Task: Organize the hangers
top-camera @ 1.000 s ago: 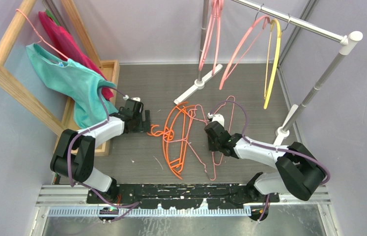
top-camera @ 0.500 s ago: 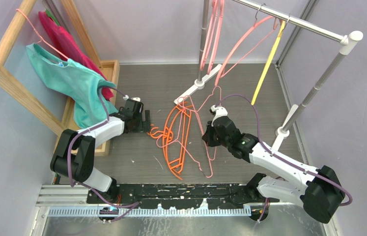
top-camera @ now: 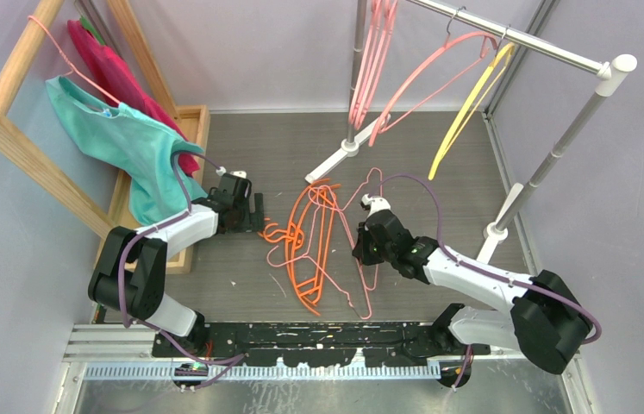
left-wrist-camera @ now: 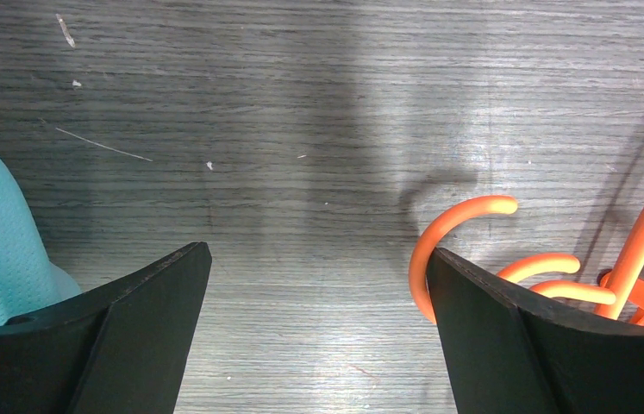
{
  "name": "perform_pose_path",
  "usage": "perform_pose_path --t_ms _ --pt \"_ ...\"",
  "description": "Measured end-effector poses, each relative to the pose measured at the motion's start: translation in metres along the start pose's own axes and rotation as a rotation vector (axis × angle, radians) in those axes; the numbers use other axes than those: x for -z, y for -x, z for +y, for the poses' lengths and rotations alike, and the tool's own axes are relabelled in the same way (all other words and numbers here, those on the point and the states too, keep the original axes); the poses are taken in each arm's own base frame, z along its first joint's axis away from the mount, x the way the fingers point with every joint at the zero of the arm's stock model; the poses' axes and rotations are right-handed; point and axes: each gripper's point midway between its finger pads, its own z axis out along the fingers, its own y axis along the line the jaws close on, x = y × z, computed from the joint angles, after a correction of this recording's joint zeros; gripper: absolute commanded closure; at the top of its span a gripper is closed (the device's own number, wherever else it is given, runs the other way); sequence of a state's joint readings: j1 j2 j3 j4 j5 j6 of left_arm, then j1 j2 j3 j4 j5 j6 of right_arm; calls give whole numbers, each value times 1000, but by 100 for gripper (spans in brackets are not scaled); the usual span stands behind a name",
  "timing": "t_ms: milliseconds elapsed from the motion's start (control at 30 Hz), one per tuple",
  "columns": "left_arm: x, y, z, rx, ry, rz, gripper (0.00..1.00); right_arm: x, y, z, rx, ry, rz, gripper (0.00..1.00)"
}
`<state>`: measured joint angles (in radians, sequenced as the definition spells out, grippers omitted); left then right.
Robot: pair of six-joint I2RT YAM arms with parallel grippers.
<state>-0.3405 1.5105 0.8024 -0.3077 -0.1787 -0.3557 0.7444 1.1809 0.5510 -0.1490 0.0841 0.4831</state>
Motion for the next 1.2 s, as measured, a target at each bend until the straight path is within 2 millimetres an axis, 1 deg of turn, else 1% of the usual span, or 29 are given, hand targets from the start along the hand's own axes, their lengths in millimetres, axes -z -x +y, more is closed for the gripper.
perform_pose_path --t_ms 333,433,533,600,667,767,800,900,967,1067,1133,1200 --pt "0 0 0 0 0 0 2 -16 -2 -7 11 -41 -4 99" --pt "0 0 0 0 0 0 2 -17 -3 -7 10 -34 -6 99" --pt "0 0 0 0 1 1 2 -13 -3 -2 -1 4 -20 99" --pt "0 0 0 0 1 1 2 -5 2 9 -18 64 -45 99" --pt "0 0 0 0 1 1 2 7 13 26 -25 142 -85 99" --pt "0 0 0 -1 1 2 2 28 25 56 2 250 -139 99" --pt "0 -1 0 -1 1 2 2 39 32 72 20 295 -164 99" --pt "0 -1 -1 -4 -1 3 2 66 52 107 52 400 -228 99" --pt "0 -1 -1 -4 -1 4 2 81 61 125 66 448 -260 99" --pt "1 -1 -1 -5 -1 4 2 94 63 143 85 480 -290 99" --pt "1 -2 -2 -6 -2 4 2 98 58 147 97 478 -294 99" --pt "1 -1 -2 -6 -2 3 2 102 49 152 117 471 -291 99"
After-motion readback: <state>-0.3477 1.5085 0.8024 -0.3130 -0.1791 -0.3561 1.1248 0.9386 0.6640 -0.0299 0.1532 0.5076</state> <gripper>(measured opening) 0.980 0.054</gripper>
